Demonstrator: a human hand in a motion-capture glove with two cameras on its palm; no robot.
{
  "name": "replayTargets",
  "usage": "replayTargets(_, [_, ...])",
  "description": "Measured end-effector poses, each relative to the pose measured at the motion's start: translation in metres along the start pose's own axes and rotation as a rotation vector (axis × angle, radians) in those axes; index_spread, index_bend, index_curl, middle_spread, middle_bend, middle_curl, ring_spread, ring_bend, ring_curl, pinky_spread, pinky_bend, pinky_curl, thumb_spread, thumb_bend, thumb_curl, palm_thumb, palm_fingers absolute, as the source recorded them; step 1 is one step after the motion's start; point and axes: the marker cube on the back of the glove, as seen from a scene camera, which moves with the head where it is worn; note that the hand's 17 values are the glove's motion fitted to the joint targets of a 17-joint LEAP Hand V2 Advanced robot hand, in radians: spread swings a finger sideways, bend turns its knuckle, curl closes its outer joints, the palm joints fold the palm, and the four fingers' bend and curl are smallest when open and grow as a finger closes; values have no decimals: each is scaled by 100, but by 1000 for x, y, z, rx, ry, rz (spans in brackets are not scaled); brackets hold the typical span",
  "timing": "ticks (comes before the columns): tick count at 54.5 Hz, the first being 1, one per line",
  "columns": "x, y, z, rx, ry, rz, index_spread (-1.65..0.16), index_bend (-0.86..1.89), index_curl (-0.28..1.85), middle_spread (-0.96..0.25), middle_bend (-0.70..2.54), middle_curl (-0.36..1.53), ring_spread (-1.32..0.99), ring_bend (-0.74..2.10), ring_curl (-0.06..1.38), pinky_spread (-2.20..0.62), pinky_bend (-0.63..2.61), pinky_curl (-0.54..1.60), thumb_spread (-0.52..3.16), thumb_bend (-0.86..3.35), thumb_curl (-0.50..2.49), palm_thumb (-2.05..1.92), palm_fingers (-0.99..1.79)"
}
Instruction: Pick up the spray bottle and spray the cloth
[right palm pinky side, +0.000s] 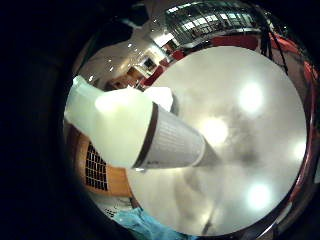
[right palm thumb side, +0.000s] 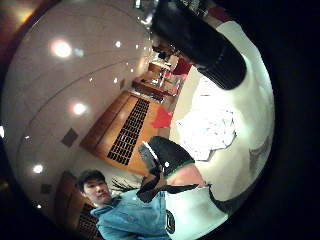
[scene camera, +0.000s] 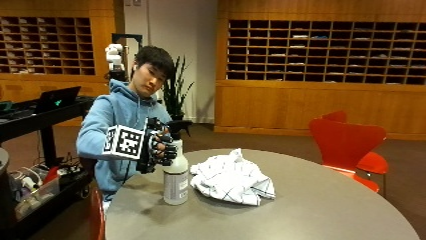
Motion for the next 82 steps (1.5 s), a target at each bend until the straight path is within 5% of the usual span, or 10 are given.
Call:
replayTargets(36, [-7,-50,31,-14,-134,290,-21,13,20,-5,33,38,-4,63,35,14,40,33,96,-1,38,69,65])
replayTargets(45, [-14,-61,43,-51,-138,319,-21,25,30,-11,45,43,-12,58,35,3,20,29,80,2,48,88,119])
replayTargets(55, [-25,-70,70,-127,-125,288,-20,34,41,-11,56,48,-17,59,40,-8,22,33,54,-2,58,94,137])
replayTargets(82, [-111,-101,131,-643,687,143,-17,49,53,-10,63,53,-18,68,47,-22,34,40,22,-3,71,92,140])
